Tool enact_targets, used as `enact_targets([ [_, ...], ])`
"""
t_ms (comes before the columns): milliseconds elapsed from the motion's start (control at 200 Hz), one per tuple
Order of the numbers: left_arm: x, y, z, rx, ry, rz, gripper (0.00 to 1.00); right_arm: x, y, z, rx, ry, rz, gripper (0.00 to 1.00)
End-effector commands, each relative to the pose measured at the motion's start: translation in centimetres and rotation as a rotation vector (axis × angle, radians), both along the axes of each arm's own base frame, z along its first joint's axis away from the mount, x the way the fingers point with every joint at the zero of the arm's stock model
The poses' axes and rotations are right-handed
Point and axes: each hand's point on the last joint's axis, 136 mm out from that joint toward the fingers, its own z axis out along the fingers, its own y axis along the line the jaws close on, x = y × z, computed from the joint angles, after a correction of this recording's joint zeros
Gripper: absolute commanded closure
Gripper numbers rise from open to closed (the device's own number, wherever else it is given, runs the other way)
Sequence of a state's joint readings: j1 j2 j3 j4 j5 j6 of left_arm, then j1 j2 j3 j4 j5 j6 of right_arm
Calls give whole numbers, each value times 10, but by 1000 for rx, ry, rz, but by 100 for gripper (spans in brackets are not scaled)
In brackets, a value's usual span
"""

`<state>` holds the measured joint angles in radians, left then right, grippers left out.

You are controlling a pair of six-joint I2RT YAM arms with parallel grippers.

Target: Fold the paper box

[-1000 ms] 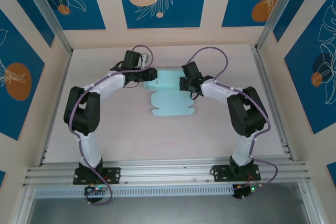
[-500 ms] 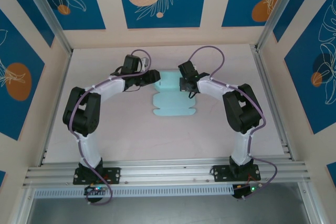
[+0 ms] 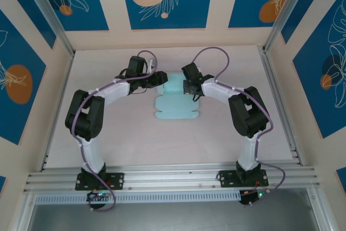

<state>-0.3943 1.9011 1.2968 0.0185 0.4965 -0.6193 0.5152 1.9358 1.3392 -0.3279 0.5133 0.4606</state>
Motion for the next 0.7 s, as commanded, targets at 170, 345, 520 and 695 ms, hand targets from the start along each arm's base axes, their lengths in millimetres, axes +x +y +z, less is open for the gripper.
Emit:
enact_targets([
  [170, -14, 41, 40, 224, -169, -35, 36, 5, 7, -1, 17, -2, 1, 100],
  [345, -3, 110, 36, 171, -148, 175, 36, 4, 9, -1, 24, -1, 6, 100],
  [520, 3, 127, 15, 136, -152, 185, 21, 3, 11, 1, 34, -2, 14, 100],
  [695, 7, 87, 10, -56, -201, -7, 0, 4, 12, 5, 38, -9, 19, 100],
])
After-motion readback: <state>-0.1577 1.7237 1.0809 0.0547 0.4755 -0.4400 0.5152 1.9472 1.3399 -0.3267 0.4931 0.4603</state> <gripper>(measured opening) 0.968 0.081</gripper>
